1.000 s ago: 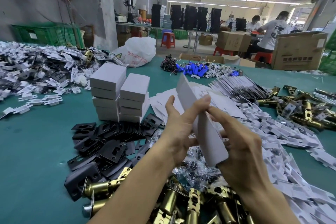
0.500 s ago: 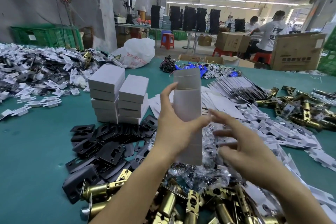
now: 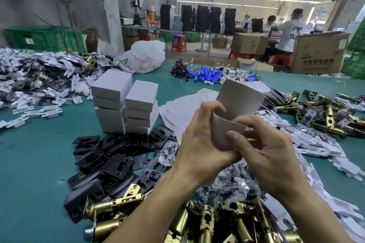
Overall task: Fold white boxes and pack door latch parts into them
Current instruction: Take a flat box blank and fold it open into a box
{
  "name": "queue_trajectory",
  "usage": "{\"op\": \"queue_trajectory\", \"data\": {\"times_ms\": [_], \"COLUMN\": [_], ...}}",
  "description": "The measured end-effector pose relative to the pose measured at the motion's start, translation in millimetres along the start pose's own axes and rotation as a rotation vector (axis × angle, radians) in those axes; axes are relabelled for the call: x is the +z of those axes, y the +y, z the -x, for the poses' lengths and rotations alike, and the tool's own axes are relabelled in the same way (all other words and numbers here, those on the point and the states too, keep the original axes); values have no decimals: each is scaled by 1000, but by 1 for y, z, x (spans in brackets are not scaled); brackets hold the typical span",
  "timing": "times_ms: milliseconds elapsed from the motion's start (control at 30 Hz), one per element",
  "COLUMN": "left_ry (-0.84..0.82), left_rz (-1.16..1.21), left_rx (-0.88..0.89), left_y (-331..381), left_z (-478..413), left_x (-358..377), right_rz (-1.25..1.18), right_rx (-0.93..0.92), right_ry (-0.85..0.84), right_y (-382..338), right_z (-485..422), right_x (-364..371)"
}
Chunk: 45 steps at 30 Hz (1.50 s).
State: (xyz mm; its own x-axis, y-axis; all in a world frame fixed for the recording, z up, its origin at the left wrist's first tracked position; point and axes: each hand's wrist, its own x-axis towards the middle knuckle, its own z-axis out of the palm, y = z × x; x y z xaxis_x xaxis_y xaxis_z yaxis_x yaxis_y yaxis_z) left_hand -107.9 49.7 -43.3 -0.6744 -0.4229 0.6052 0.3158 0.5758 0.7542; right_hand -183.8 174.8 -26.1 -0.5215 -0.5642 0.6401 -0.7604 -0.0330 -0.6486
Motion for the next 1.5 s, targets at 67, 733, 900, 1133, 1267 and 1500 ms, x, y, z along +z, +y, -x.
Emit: {"op": "queue_trajectory", "data": {"times_ms": [67, 733, 900, 1133, 1267, 1500], "left_ry": [-19, -141, -113, -166, -169, -150], "left_rz": [-60, 308, 312, 343, 326, 336], "left_rx": [-8, -102, -94, -136, -130, -137], "left_y": [-2, -7, -7, -7, -10, -9], "left_z": [-1, -6, -7, -8, -7, -6], "left_x": [-2, -13, -14, -12, -11, -8], "right_rz": [63, -493, -485, -416, -402, -335], "right_rx": [-3, 105, 196, 251, 243, 266], "right_ry": [-8, 6, 30, 138, 98, 168], "right_y": [3, -3, 0, 2, -1, 1], "right_z": [-1, -4, -5, -5, -4, -3], "right_x": [-4, -21, -21, -18, -18, -14]}}
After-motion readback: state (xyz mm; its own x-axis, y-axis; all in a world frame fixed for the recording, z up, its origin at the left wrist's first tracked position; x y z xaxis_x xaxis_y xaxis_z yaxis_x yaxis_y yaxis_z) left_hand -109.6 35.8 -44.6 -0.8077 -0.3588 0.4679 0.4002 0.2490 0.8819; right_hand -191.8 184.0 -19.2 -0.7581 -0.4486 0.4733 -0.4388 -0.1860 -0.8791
